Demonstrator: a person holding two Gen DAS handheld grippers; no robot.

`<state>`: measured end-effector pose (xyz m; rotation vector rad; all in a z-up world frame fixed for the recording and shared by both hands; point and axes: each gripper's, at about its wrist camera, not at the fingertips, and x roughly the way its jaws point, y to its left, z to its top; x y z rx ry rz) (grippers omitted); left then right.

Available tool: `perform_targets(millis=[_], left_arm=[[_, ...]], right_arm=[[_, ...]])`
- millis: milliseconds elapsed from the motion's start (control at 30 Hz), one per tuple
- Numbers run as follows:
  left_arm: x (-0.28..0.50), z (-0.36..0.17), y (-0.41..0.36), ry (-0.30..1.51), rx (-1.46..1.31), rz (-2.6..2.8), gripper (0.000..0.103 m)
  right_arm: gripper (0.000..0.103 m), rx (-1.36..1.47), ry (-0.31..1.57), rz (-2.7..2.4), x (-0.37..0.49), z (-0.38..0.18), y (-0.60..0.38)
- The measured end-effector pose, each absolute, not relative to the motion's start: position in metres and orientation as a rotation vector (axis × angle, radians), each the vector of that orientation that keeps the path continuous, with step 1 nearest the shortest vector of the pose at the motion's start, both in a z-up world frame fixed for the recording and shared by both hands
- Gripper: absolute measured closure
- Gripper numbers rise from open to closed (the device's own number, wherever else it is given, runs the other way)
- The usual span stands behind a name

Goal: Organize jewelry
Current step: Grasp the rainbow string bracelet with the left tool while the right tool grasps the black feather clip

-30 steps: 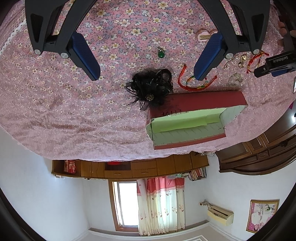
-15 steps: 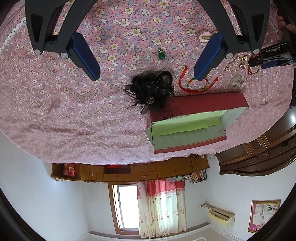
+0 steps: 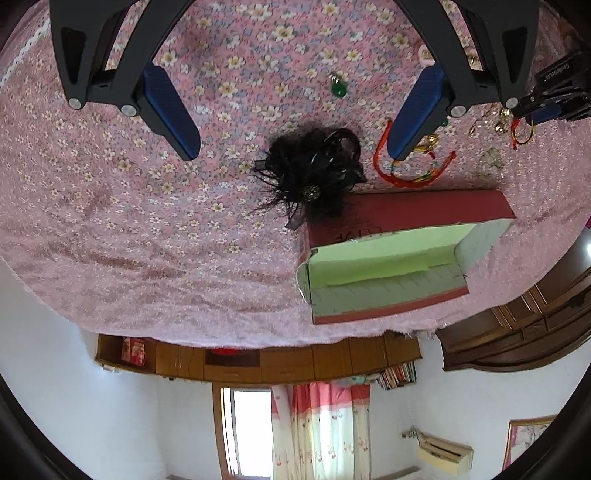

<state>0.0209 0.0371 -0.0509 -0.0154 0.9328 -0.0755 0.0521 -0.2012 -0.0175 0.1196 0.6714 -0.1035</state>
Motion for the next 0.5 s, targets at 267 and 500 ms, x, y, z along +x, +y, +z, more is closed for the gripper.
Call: perform_targets(millis=[267,500], left_arm=[[0.034,-0.046,0.046,0.949,-0.034,-0.099,0.102],[0.040,-0.042,0.048,0.947,-0.043,-0.111,0.103]], right_arm=[[0.000,0.101,0.736,-0.066,0.086,-0.018,-0.199],[0.007,0.095,0.829,-0.041,0.107,-0.033,-0.198]])
